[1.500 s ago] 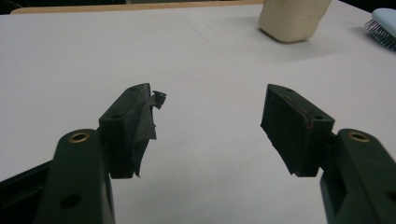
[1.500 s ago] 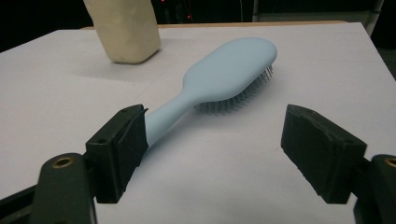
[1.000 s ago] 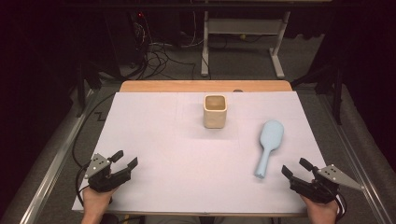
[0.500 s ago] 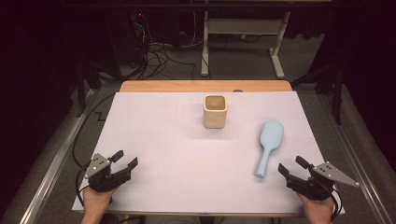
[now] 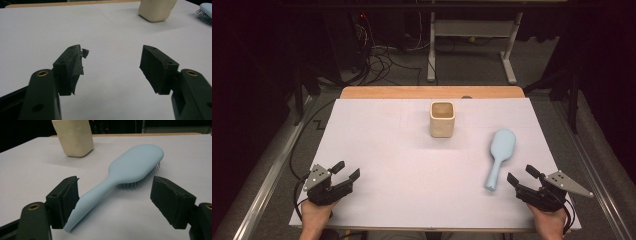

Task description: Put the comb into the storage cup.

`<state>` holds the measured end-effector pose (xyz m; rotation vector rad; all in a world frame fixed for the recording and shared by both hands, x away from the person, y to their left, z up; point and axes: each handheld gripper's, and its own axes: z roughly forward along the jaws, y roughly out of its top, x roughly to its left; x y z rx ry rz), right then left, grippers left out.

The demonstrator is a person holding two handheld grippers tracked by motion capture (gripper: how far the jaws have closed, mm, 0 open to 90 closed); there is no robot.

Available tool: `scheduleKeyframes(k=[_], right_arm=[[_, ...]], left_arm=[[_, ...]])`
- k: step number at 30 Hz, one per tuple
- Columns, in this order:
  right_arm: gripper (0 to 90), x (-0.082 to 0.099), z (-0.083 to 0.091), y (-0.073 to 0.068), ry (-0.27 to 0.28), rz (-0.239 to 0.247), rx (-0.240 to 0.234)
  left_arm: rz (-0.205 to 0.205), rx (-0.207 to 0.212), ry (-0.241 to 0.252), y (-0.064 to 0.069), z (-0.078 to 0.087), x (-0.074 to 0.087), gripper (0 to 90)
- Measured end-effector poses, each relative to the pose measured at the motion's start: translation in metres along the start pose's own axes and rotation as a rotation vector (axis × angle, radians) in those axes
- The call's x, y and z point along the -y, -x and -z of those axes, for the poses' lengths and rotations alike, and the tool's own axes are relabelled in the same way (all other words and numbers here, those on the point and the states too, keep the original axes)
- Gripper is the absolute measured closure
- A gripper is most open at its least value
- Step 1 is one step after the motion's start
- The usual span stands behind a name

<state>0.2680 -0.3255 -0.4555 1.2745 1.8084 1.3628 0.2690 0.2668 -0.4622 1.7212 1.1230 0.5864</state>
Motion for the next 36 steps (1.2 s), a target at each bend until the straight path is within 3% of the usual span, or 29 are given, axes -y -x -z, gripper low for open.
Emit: scheduleKeyframes(k=[26, 36], right_arm=[[23.7, -0.014, -0.016, -0.005, 0.020, -0.001, -0.016], [23.6, -0.025, -0.035, -0.011, 0.003, 0.012, -0.024]], left_arm=[[0.003, 0.003, 0.000, -0.001, 0.000, 0.000, 34.8], [0.005, 0.005, 0.003, -0.001, 0.001, 0.000, 34.8]])
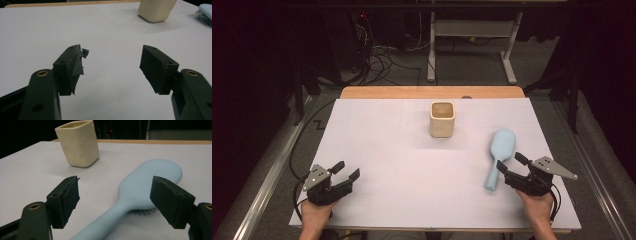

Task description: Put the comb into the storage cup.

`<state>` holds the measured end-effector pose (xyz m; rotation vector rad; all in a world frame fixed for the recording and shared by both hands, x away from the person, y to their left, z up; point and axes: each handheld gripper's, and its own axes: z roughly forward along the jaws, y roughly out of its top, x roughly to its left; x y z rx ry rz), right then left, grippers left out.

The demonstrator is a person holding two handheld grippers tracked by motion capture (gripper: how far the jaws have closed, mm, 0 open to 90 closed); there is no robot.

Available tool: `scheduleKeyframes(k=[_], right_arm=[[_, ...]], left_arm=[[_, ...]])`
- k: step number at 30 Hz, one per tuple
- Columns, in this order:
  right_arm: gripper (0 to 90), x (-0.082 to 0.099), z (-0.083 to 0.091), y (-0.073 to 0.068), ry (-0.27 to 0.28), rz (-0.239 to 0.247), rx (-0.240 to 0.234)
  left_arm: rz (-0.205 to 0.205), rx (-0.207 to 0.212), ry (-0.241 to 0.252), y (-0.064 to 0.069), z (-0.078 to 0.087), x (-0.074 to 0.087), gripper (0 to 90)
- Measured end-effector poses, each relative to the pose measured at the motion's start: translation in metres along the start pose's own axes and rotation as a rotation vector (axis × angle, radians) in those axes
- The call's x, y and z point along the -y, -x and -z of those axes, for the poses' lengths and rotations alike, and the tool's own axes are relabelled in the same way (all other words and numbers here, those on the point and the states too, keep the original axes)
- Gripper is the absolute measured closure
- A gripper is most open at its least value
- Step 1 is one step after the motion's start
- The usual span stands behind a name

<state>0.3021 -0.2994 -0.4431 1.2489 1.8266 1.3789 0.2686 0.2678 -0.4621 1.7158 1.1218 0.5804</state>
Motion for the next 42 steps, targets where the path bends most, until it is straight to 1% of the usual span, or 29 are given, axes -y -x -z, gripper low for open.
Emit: scheduleKeyframes(k=[2, 7, 11, 15, 18, 21, 23, 26, 28, 35, 39, 40, 41, 42], right_arm=[[23.6, -0.003, -0.003, -0.001, 0.000, 0.003, -0.001], [23.7, -0.008, -0.012, -0.002, -0.020, 0.007, 0.001], [25.1, -0.013, -0.018, -0.003, -0.061, 0.010, 0.010], [26.6, -0.018, -0.023, -0.005, -0.113, 0.009, 0.018], [26.8, -0.022, -0.024, -0.005, -0.157, -0.013, 0.006], [27.0, -0.025, -0.024, -0.006, -0.210, -0.024, 0.014], [27.3, -0.026, -0.024, -0.005, -0.238, -0.021, 0.021], [28.2, -0.027, -0.024, -0.003, -0.287, -0.041, 0.027], [30.6, -0.028, -0.025, 0.000, -0.321, -0.050, 0.029], [33.3, -0.036, -0.027, 0.002, -0.410, -0.061, 0.048], [35.5, -0.040, -0.030, 0.003, -0.486, -0.073, 0.052], [35.5, -0.040, -0.030, 0.003, -0.486, -0.073, 0.052], [36.4, -0.041, -0.033, 0.004, -0.525, -0.079, 0.046], [36.4, -0.041, -0.033, 0.004, -0.525, -0.079, 0.046]], left_arm=[[0.000, 0.001, 0.000, 0.000, 0.000, 0.000, 34.8], [0.000, 0.002, 0.002, 0.000, 0.000, 0.000, 34.8], [0.003, 0.000, 0.003, 0.000, 0.000, 0.000, 34.8], [0.002, 0.001, 0.002, 0.000, 0.000, 0.000, 34.8], [0.001, 0.003, 0.002, 0.001, 0.000, 0.000, 34.8], [0.001, 0.003, 0.003, 0.001, 0.000, 0.000, 34.8], [0.000, 0.003, 0.002, 0.001, 0.000, 0.000, 34.8], [-0.001, 0.004, 0.003, 0.001, 0.000, 0.000, 34.8], [-0.001, 0.003, 0.003, 0.001, 0.000, 0.000, 34.8], [-0.002, 0.003, 0.002, 0.001, 0.000, 0.000, 34.8], [-0.003, 0.002, 0.003, 0.001, 0.000, 0.000, 34.8], [-0.003, 0.002, 0.003, 0.001, 0.000, 0.000, 34.8], [0.000, 0.000, 0.004, 0.001, 0.000, 0.000, 34.8], [0.000, 0.000, 0.004, 0.001, 0.000, 0.000, 34.7]])
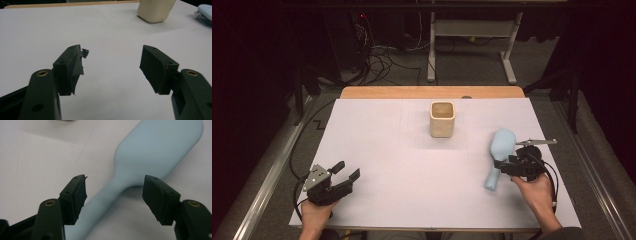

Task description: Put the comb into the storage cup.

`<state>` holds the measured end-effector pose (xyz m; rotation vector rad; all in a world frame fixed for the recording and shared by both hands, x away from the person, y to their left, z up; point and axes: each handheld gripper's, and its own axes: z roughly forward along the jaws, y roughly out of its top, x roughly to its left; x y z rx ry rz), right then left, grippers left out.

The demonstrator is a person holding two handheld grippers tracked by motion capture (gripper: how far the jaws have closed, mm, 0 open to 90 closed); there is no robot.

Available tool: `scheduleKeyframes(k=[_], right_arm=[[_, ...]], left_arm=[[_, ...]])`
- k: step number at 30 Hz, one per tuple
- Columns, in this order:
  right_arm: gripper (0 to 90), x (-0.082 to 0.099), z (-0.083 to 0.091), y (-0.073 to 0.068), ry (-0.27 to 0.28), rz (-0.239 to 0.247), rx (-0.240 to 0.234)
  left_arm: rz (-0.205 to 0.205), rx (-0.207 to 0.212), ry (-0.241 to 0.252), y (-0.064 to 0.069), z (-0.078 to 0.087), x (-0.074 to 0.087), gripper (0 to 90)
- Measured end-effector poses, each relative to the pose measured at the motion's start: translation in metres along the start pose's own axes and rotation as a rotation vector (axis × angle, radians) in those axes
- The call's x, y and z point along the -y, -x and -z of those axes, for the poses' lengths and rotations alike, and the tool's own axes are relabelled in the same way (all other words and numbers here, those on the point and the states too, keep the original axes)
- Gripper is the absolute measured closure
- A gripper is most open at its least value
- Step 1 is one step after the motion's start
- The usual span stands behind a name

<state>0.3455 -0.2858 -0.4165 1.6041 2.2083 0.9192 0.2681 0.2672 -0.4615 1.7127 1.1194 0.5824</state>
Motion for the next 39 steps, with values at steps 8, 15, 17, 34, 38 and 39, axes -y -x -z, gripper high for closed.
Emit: scheduleKeyframes(k=[8, 15, 17, 34, 38, 39], right_arm=[[36.8, -0.008, -0.010, 0.001, -0.118, -0.032, 0.008], [36.8, -0.010, -0.017, -0.001, -0.172, -0.048, 0.010], [36.8, -0.010, -0.018, -0.001, -0.180, -0.055, 0.006], [39.8, -0.014, -0.033, -0.004, -0.241, -0.063, 0.017], [40.5, -0.015, -0.034, -0.005, -0.244, -0.066, 0.022], [40.6, -0.015, -0.034, -0.005, -0.244, -0.066, 0.022]], left_arm=[[0.000, 0.002, 0.002, 0.000, 0.000, 0.000, 34.7], [-0.001, 0.003, 0.001, 0.000, 0.001, 0.000, 34.7], [-0.002, 0.004, 0.002, 0.000, 0.001, 0.000, 34.7], [0.001, -0.001, 0.007, 0.001, 0.001, 0.000, 34.7], [0.002, -0.001, 0.008, 0.001, 0.001, 0.000, 34.8], [0.003, -0.001, 0.008, 0.001, 0.001, 0.000, 34.8]])
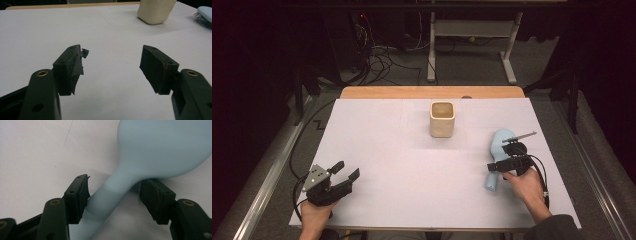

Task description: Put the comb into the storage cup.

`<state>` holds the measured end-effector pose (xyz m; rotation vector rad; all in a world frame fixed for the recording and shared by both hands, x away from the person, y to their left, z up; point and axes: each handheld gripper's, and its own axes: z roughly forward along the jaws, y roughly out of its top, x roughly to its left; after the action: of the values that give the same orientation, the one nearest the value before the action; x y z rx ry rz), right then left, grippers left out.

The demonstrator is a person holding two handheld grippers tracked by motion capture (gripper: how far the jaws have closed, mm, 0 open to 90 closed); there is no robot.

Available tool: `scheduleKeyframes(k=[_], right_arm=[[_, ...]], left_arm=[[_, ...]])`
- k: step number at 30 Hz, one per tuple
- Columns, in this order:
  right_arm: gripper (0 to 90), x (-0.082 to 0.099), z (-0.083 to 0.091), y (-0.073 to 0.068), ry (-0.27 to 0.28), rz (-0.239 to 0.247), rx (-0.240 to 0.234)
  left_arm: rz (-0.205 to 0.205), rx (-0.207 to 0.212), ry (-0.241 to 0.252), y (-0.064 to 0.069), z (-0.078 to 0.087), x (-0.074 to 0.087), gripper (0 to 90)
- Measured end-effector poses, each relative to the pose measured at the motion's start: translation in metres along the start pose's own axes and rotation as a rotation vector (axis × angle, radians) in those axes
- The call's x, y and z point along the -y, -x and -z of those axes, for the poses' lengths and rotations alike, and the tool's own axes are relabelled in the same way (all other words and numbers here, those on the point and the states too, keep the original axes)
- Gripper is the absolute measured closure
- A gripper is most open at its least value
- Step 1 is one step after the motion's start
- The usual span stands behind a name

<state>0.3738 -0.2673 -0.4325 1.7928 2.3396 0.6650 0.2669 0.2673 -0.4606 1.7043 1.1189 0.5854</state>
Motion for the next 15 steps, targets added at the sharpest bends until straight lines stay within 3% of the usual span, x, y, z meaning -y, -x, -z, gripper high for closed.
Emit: scheduleKeyframes(k=[15], right_arm=[[42.8, -0.0035, -0.0002, -0.0006, -0.017, 0.020, 0.024]], left_arm=[[-0.006, 0.000, 0.000, 0.0016, -0.0003, -0.0001, 35.1]])
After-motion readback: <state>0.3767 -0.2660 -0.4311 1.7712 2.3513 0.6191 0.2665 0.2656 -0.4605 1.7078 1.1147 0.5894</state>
